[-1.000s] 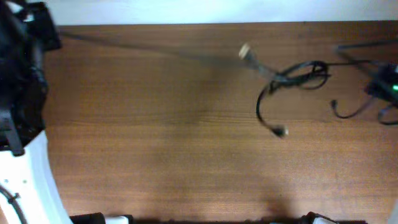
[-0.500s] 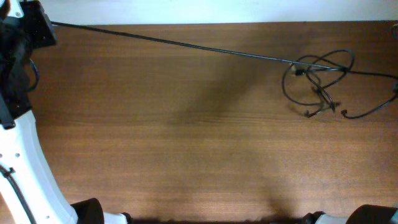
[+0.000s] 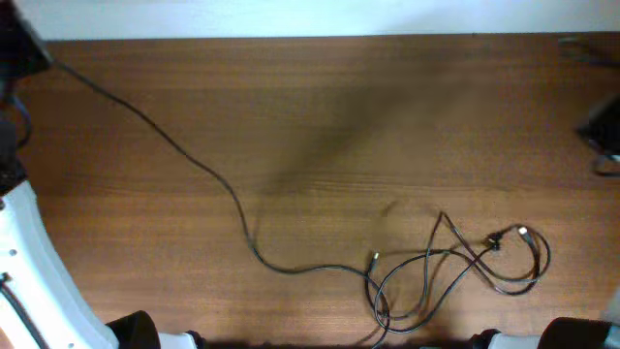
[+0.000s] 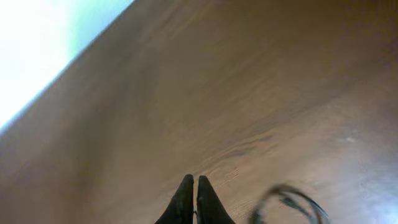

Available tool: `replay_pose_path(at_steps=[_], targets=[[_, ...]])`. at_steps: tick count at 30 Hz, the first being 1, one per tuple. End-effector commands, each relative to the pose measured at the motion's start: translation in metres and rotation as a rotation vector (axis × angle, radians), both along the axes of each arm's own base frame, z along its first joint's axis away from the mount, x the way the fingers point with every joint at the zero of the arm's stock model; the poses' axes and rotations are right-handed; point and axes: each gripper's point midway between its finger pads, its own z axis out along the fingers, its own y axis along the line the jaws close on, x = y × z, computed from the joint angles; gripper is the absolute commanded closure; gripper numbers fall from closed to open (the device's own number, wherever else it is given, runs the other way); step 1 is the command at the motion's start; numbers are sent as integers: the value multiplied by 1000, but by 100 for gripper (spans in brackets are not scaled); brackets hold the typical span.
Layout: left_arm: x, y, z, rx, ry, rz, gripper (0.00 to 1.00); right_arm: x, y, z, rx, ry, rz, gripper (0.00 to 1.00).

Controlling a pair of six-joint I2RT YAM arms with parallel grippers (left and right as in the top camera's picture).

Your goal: Untangle cables

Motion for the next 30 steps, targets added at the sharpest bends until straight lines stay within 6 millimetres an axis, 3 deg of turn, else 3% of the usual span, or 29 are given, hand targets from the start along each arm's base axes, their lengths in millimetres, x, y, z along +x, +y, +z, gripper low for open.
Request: replay_pose_path(at_steps=[1,4,5,6,7,9,10,12,14,16,17,18,20,21,23,24,27,30], targets=[[-13,-31,23,34,-55,-69,100,3,43,10,-181,36,133,96],[-11,-52,24,34,-57,-126,100,-3,96,0,-178,99,292,96],[-10,-58,24,43,-54,-146,100,-14,110,-7,-164,151,335,84],[-9,-63,24,51,-53,-160,100,-38,123,-18,-169,261,380,60],[-9,-65,24,51,-53,-165,100,-55,128,-25,-170,338,402,1],[-8,-66,24,50,-52,-168,100,-98,142,-33,-156,508,482,1],[-8,-67,24,50,-52,-170,100,-108,146,-34,-172,550,507,1],[-8,-70,23,48,-49,-179,100,-109,148,-34,-240,561,534,1],[-7,-77,24,48,-51,-199,100,-79,134,-26,-401,464,488,1],[-6,-83,24,51,-51,-217,100,-8,131,4,-519,166,417,1],[-6,-85,24,55,-51,-224,100,22,136,24,-574,25,439,1],[-5,-90,24,61,-49,-239,100,63,141,65,-675,-193,456,1],[-5,-92,24,66,-48,-245,100,97,146,126,-791,-456,424,1],[-5,-92,23,79,-45,-250,100,108,148,163,-806,-612,355,1],[-6,-92,23,79,-43,-249,100,112,148,203,-819,-770,281,1],[-8,-92,23,77,-38,-250,100,111,148,213,-826,-806,265,1],[-10,-93,20,75,-26,-250,100,111,147,208,-844,-779,285,1],[-10,-92,29,96,-59,-252,100,94,145,185,-888,-643,377,1]])
